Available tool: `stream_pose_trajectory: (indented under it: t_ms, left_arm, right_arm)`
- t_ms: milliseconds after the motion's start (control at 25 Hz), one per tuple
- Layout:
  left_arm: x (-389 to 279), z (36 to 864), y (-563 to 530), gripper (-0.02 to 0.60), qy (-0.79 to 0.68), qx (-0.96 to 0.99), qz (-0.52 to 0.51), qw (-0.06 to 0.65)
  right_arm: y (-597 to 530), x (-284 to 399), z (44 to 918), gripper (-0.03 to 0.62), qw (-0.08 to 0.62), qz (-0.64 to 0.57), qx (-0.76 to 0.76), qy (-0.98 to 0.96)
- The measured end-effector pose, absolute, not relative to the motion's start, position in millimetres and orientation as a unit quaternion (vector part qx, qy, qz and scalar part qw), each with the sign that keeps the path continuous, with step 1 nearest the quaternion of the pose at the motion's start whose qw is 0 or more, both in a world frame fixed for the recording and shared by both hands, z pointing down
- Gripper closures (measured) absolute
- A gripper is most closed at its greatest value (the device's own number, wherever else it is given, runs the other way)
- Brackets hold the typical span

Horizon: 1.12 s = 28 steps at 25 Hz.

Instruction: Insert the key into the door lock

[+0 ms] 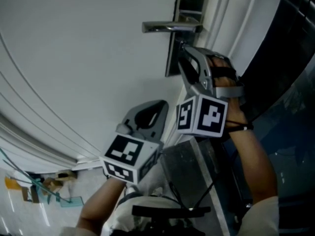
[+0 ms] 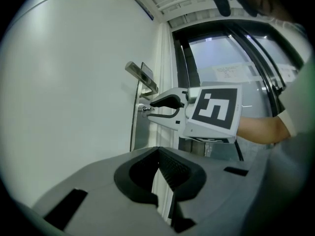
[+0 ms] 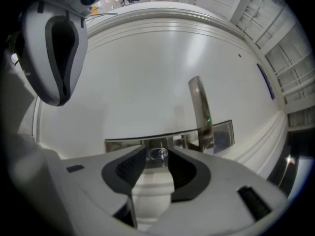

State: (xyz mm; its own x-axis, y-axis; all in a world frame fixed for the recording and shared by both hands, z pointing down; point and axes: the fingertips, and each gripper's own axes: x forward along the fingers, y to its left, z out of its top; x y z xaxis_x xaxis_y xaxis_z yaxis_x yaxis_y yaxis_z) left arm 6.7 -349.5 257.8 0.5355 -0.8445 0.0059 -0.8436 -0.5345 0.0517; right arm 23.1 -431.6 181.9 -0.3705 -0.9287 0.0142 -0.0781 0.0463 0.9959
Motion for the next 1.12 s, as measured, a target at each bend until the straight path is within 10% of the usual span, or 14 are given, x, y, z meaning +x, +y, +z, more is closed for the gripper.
stream_pose_trajectory:
  t_ms: [1120]
  left_arm:
    - [-36.1,273.2,-280.1,0.572,-0.476,0.879,0.004,0.03]
  right_arm:
    - [-303.3,4.5,225.1,0.469,0.215,-0.299,0.494,-0.788]
